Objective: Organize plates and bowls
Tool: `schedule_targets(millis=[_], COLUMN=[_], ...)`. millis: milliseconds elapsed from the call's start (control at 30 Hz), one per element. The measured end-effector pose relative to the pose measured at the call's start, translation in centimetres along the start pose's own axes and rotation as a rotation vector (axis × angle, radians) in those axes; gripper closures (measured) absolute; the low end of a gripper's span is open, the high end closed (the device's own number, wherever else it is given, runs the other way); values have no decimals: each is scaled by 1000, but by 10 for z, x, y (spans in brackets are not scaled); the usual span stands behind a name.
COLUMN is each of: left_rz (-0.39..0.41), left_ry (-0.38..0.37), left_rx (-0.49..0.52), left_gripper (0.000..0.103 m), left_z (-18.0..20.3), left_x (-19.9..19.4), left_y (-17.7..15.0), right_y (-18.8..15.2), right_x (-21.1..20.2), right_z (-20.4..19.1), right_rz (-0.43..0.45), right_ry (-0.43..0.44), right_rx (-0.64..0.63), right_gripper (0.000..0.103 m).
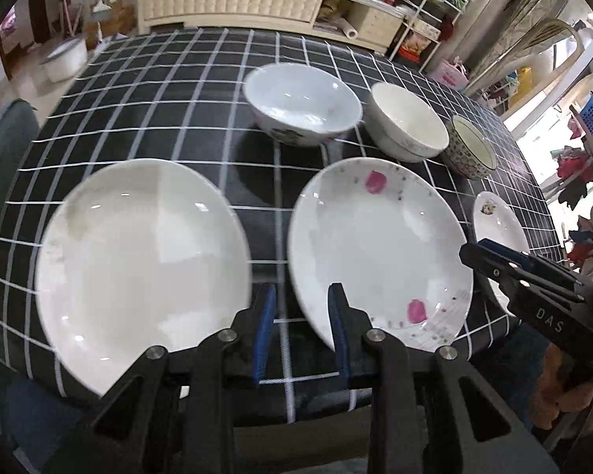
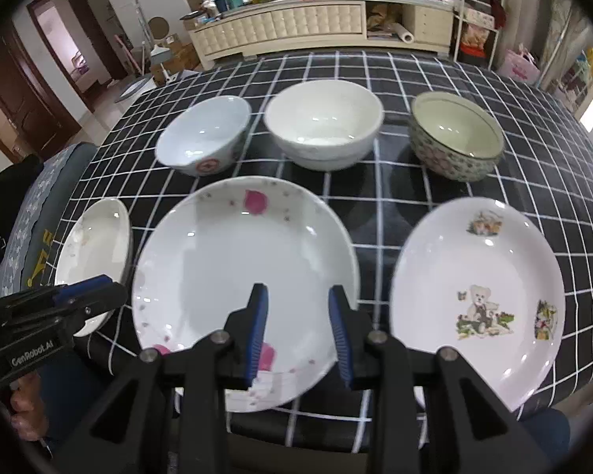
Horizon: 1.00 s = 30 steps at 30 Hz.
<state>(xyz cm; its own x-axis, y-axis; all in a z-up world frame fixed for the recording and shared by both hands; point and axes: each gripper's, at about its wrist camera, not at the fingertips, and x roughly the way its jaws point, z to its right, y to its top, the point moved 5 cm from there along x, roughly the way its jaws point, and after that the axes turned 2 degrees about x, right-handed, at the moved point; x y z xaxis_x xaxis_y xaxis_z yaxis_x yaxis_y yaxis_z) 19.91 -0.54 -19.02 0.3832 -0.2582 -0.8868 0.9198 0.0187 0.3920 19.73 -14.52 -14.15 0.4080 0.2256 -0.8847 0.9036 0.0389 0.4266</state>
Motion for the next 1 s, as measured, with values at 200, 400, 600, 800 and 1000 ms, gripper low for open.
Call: schedule_targets(millis=[200, 400, 600, 800, 1000], left_rz=[-27, -48, -2, -16, -27], left_ry=[5, 17, 60, 74, 48], left_rx=[14, 45, 69, 71, 75], left_gripper=[78, 79, 79, 79, 80], left_z=[12, 20, 19, 8, 6], left_x=[18, 35, 28, 33, 40], left_y=[7, 13, 19, 24, 23], right_y=[3, 6, 10, 14, 19], right_x=[6, 16, 18, 23, 27], right_z=[17, 20, 19, 16, 15], right_rz=[-9, -28, -23, -22, -14], right_ry=[-1, 3, -4, -20, -47], right_rx=[29, 26, 15, 1, -26], right_gripper=[67, 67, 67, 67, 67])
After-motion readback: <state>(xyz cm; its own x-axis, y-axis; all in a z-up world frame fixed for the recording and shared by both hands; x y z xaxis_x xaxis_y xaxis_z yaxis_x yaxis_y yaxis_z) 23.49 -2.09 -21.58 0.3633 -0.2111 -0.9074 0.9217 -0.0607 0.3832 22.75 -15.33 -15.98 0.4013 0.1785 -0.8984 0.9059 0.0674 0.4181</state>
